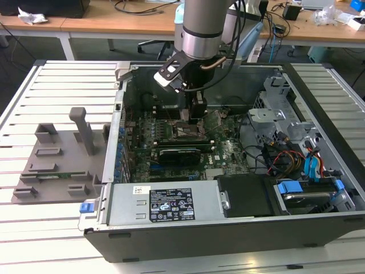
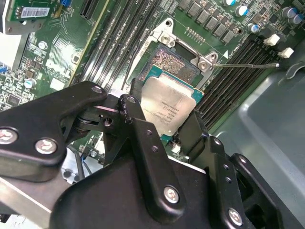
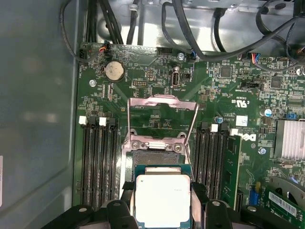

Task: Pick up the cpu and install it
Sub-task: 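Place the cpu into insertion slot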

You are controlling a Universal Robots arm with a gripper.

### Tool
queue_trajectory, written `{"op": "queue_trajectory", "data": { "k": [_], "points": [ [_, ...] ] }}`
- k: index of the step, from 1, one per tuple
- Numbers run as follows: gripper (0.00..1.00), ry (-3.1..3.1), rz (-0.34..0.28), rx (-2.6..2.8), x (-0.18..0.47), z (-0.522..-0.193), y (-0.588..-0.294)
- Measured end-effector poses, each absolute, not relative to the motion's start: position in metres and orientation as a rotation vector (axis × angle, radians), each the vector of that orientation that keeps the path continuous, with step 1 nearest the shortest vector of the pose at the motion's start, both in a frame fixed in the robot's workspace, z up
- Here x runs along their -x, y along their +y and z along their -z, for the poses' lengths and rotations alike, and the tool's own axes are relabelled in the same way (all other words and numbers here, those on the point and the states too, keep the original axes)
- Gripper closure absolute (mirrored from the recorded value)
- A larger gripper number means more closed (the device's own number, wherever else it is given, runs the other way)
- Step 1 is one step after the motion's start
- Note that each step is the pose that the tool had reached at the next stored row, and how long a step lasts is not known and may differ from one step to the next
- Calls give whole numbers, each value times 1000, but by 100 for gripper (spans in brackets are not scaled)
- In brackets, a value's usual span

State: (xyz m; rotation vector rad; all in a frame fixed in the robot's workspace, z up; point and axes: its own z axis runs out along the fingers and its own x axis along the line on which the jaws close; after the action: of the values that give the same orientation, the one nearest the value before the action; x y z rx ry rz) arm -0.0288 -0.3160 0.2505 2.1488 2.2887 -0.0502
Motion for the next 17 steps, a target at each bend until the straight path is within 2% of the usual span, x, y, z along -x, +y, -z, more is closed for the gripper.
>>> {"op": "queue_trajectory", "data": {
  "k": [17],
  "points": [
    [45, 2282, 64, -2143, 29, -244, -316]
  ]
}}
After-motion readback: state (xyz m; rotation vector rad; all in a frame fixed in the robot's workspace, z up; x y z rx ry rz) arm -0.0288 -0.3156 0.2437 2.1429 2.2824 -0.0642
